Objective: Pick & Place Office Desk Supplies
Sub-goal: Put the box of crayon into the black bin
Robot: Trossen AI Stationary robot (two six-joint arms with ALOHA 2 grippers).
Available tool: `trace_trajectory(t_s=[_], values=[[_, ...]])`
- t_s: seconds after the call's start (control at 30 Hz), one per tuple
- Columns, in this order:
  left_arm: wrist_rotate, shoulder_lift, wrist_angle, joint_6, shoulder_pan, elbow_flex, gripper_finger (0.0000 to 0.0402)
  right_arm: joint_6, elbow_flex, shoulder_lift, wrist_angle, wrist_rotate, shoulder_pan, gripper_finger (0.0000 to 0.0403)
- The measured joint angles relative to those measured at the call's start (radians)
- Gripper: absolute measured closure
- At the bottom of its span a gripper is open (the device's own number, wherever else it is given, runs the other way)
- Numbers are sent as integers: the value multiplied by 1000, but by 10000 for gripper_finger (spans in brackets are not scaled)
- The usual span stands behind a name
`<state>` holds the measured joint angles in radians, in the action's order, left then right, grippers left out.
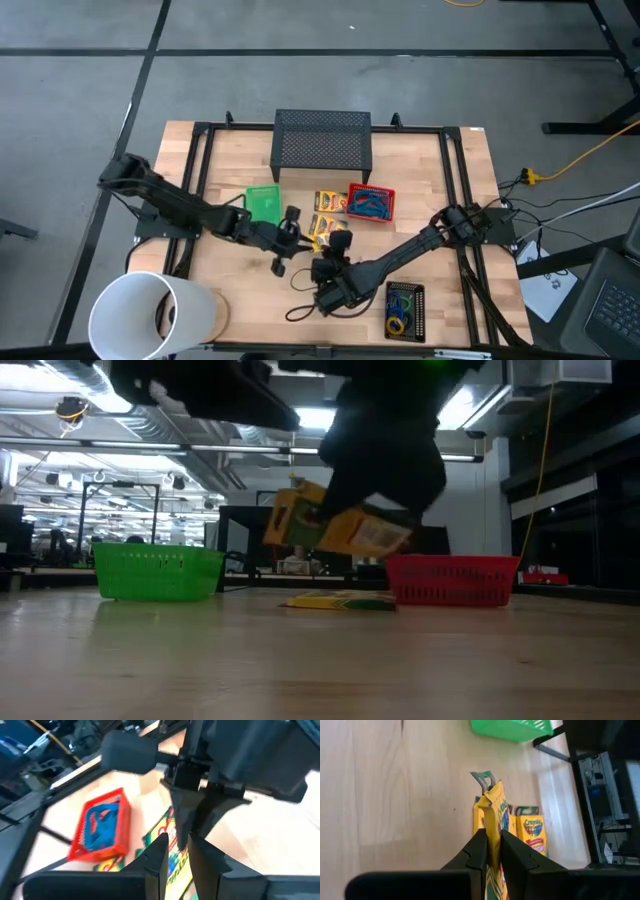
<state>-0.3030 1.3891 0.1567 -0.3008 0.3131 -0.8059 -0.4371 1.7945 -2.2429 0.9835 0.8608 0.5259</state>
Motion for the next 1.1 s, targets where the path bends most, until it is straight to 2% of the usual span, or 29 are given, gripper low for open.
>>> trace_trajectory(t_s=[0.33,0.43,0.67,0.9,1.1], values=[[-215,-150,-220,48,27,0,343,2,62,1,33,41,1,363],[-218,-188,-237,58,25,18,349,1,72,2,34,44,1,362],[-200,-312,-161,54,-2,137,359,23,118,3,22,67,-22,362],[-243,-477,-161,54,-16,225,358,154,123,3,-109,52,-68,362],[-347,-608,-217,54,-16,293,359,323,123,3,-302,2,-133,362]])
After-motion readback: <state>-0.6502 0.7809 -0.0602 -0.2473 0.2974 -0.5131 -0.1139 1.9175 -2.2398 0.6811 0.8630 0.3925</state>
